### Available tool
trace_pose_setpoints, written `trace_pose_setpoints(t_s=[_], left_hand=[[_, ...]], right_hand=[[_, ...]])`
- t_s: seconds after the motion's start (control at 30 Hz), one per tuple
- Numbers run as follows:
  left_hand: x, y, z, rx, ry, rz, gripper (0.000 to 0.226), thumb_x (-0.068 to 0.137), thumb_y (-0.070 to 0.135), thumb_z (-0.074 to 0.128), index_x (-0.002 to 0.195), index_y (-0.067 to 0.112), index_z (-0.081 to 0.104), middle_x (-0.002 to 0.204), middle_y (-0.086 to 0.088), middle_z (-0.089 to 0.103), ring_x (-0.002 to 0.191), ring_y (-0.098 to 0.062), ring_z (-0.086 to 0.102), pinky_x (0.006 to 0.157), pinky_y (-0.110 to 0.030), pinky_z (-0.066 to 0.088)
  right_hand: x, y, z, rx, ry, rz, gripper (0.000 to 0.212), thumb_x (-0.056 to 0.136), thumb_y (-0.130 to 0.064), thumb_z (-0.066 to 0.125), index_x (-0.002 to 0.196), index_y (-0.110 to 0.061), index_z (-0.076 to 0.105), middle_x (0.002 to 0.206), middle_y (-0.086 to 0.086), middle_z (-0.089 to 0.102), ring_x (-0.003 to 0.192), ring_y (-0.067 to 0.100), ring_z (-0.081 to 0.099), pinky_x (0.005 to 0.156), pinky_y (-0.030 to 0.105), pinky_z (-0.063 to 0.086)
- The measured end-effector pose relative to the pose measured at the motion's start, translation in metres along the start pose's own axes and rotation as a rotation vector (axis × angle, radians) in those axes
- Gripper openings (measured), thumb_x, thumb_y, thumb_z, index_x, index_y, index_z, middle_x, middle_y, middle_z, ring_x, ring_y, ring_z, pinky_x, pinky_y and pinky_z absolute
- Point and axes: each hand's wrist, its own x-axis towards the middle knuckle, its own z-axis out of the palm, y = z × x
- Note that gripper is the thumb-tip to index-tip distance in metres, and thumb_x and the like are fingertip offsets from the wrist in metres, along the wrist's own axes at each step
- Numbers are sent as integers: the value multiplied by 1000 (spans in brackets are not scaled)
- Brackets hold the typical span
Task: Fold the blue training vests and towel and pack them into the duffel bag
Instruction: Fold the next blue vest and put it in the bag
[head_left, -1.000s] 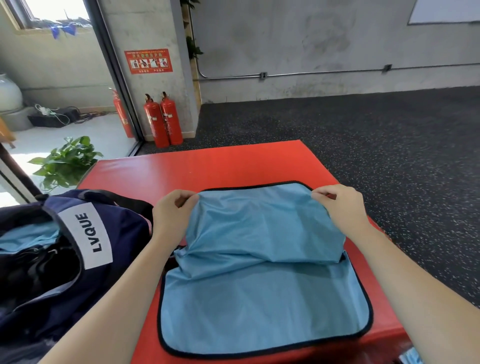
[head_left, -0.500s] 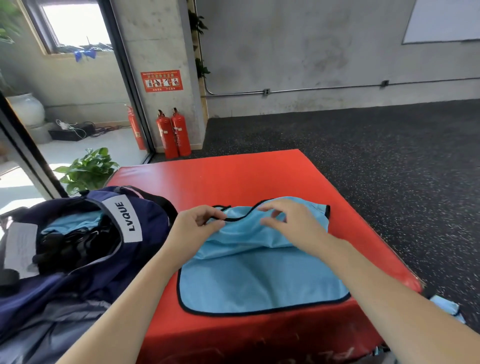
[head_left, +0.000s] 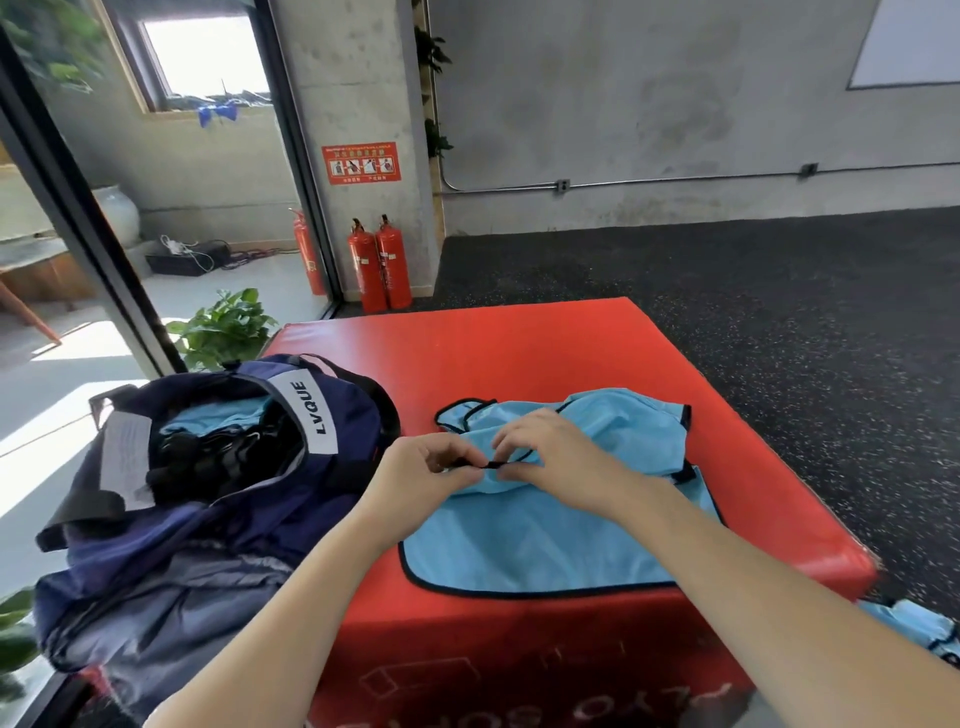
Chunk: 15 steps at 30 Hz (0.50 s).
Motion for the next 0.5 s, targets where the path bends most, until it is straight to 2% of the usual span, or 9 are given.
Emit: trace_pose_setpoints(t_s=[0.07,0.1,0.17,0.27,0.37,0.43,0.5], left_hand=[[0,-4,-4,19,13,-2,21,80,9,83,82,30,78,84,2,76,87,-35,68,88,-44,54],[-1,-6,-5,25,24,-6,20,80,9,83,82,29,78,84,3,76,85,-32,68,87,-44,54],[-2,-7,-7,39,49,-10,19,80,9,82,82,27,78,82,5,76,78,-20,68,86,-42,54],[-2,-10,-11,43,92,-3,18,81,6,80,84,24,78,85,6,76,81,-9,69,85,-35,55],[0,-15,-19,41,125,11,21,83,6,78,93,25,78,92,10,77,91,-7,71,90,-29,54],[1,-19,-25,70,134,13,22,83,8,78,94,27,78,93,12,77,93,-5,71,91,-27,53],[1,-24,-30,95,143,1,23,82,9,79,91,30,78,90,13,76,90,-6,71,90,-29,54]], right_hand=[[-2,-2,1,65,-19,59,8,89,-36,74,95,-31,70,102,-15,69,103,6,58,96,32,45],[-3,-4,1,106,-35,91,7,91,-35,73,94,-30,69,97,-15,69,97,4,60,91,30,47],[-6,-5,-2,149,-48,116,6,92,-32,72,91,-27,70,89,-10,70,86,7,62,81,29,49],[-11,0,-10,139,-49,147,6,92,-31,73,93,-25,74,85,-6,72,80,9,61,73,24,46],[-19,22,-18,84,-57,221,9,92,-32,72,100,-30,77,91,-16,72,84,-2,61,75,16,45],[-25,38,-24,38,-58,258,10,92,-33,72,100,-36,77,93,-23,72,91,-6,62,83,19,48],[-33,51,-32,-7,-63,290,10,92,-29,72,98,-35,77,90,-26,70,92,-8,61,83,18,46]])
